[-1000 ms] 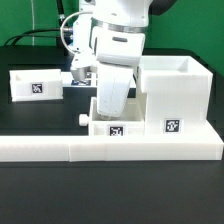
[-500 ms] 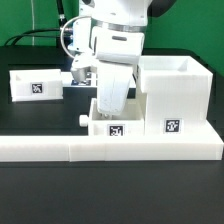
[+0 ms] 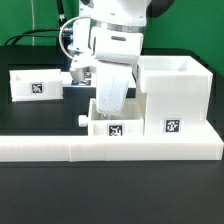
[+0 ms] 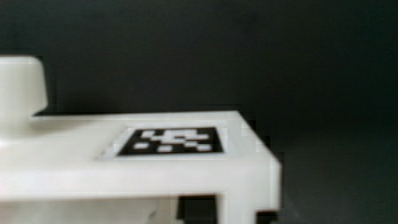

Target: Assemble drawer

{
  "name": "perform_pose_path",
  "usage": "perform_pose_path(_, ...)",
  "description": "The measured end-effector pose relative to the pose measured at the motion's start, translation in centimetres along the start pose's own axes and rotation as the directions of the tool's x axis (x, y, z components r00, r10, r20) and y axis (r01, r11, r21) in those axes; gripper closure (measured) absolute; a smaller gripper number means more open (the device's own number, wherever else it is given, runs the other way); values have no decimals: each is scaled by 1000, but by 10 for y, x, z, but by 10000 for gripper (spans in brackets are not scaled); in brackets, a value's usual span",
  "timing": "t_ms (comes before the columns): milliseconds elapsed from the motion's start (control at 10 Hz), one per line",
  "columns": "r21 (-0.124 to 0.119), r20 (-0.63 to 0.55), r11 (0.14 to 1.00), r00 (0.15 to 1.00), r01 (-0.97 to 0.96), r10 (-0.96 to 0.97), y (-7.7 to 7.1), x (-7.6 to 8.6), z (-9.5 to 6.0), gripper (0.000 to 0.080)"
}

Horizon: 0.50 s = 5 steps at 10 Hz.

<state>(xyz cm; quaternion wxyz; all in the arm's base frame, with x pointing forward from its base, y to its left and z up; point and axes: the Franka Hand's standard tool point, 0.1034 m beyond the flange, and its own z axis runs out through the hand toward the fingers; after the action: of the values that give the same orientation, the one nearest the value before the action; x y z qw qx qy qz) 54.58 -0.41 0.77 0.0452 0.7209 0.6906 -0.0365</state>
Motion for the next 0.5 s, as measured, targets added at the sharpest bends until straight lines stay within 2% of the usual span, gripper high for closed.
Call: perform_pose_path(500,0,5,1000,1000,-29,29,0,2,-1,757)
